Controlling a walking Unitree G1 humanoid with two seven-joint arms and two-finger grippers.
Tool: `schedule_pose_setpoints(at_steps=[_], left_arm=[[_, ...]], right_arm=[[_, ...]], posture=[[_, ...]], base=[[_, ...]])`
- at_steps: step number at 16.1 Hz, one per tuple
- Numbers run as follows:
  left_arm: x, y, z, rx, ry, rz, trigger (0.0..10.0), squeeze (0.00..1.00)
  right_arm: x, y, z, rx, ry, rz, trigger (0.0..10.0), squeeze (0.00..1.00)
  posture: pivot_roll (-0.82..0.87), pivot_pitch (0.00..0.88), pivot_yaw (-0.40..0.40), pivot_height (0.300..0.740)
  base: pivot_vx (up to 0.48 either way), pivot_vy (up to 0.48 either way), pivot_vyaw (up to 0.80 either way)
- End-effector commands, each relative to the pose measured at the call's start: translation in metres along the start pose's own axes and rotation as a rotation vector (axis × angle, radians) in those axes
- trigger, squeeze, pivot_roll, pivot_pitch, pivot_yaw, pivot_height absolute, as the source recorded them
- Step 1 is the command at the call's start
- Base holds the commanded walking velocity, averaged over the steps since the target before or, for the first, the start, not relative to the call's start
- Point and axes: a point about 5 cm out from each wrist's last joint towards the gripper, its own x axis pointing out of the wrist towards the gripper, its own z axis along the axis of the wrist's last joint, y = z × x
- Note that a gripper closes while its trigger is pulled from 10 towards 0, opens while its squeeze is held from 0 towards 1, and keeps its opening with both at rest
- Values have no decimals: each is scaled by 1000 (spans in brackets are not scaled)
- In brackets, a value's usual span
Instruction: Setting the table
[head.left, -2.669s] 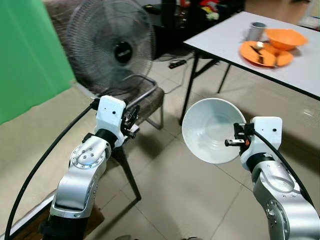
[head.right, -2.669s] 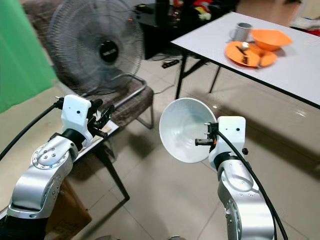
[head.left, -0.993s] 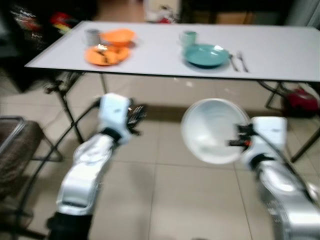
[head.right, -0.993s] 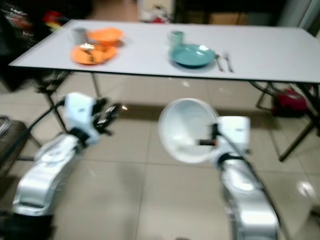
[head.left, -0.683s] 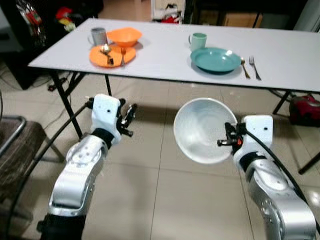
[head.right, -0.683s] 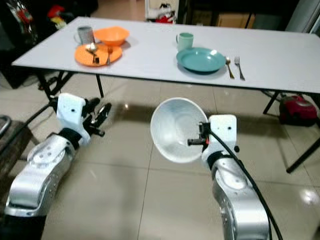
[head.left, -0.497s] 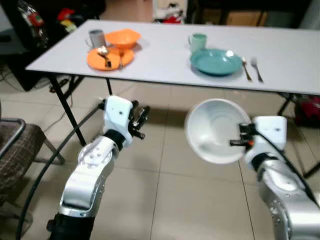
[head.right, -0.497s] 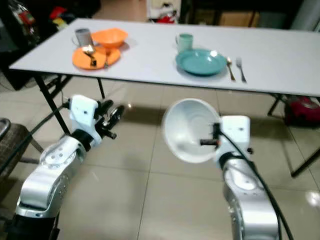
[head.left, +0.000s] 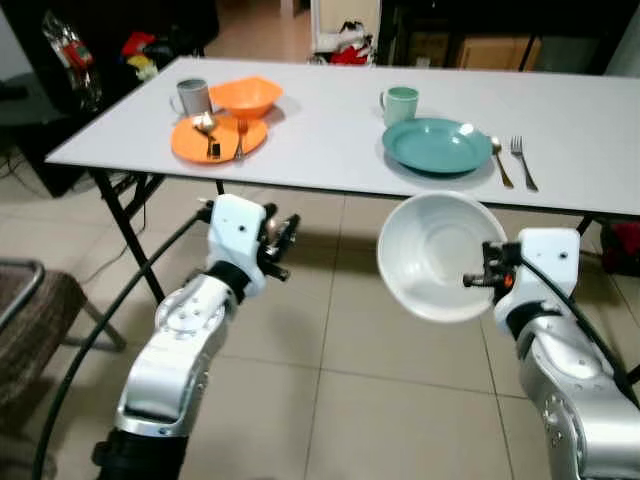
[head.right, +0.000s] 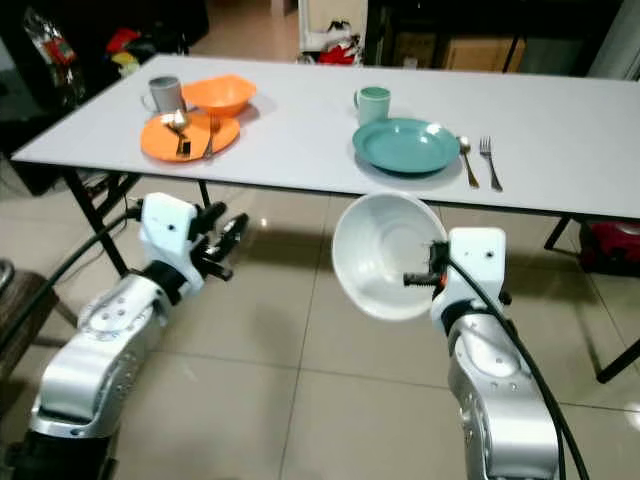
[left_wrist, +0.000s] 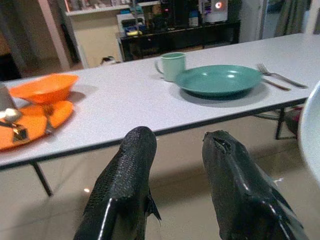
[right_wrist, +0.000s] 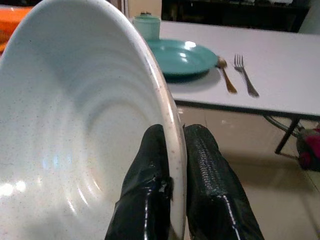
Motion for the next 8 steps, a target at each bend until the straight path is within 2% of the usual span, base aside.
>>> schedule_pose_setpoints(at_steps=[1, 5, 7, 8], left_arm=[[-3, 7, 1, 10, -2, 24, 10000, 0], [-13, 9, -7, -8, 4, 26, 10000, 0], [-23, 16, -14, -2, 18, 50, 10000, 0], [-27, 21, -17, 3, 24, 65, 10000, 0]], right_arm=[[0, 6, 10, 13, -52, 35, 10000, 0], [3, -2, 20, 29, -90, 32, 10000, 0], [8, -9, 23, 89, -100, 30, 10000, 0], [9, -11, 25, 75, -110, 35, 10000, 0]], posture=[[14, 0, 17, 740], [18, 0, 10, 740], [27, 0, -3, 740], [27, 0, -4, 740]], base=[[326, 0, -800], [322, 0, 0], [313, 0, 0], [307, 0, 0]])
